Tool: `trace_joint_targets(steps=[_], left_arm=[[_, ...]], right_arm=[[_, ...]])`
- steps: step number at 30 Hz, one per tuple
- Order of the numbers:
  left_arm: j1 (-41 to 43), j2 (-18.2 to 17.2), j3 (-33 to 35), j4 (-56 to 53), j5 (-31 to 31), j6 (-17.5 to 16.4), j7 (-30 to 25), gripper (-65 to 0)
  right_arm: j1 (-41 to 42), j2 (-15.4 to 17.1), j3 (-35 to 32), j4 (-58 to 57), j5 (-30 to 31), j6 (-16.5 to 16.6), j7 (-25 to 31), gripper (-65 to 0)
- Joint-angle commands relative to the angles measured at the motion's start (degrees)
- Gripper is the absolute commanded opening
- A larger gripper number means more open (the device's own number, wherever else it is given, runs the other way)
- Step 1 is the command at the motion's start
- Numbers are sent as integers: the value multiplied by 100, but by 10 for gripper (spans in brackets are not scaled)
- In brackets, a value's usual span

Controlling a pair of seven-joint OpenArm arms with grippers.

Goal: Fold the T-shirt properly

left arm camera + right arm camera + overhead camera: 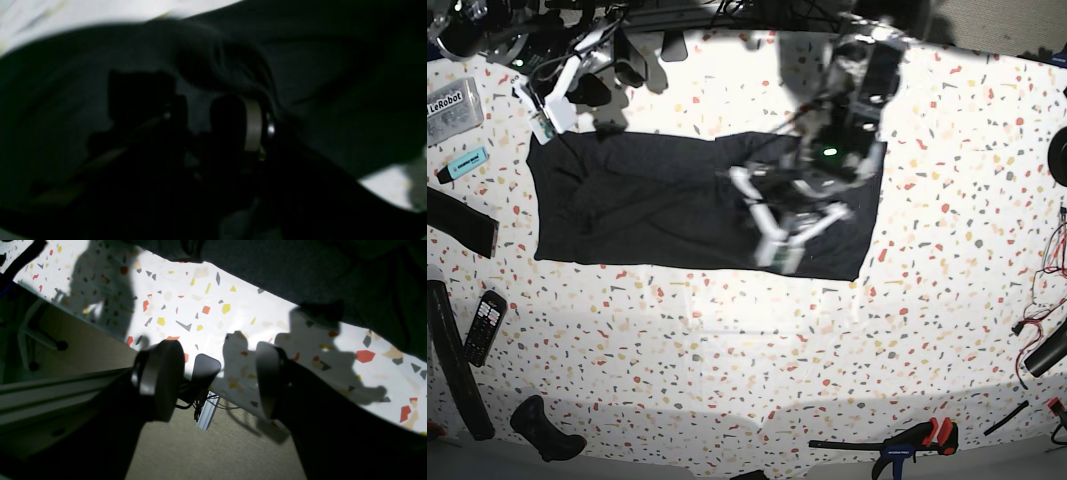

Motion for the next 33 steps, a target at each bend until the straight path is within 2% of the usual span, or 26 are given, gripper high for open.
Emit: trace_joint_targets(steps=[1, 5, 9, 14, 17, 21, 26, 29, 33], left_arm=[[-188, 109, 125, 98, -20, -4, -166, -423], [-584, 188, 603, 55, 168, 20, -190, -423], [-787, 179, 728, -101, 319, 17, -33, -422], [-789, 184, 730, -101, 697, -98, 450, -421], [-758, 181, 730, -101, 693, -459, 479, -372], [-763, 181, 730, -101, 723, -479, 474, -289], [-763, 164, 730, -101, 938, -479, 479, -289], [-761, 166, 730, -101, 927, -476, 479, -289], [-761, 166, 730, -101, 927, -476, 479, -289]], right_arm=[[-15, 48, 31, 107, 92, 25, 114, -286], [-17, 48, 31, 107, 90, 25, 114, -286], [-13, 48, 37, 107, 9, 25, 114, -286], [251, 50, 42, 105, -1062, 25, -61, -283], [544, 48, 42, 105, -1318, 25, -59, -283], [1047, 48, 42, 105, -1403, 25, 9, -283], [1797, 50, 42, 94, -2643, -614, 640, -283], [2166, 50, 42, 94, -3073, -682, 785, -283], [2420, 48, 42, 94, -3108, -684, 750, -283]])
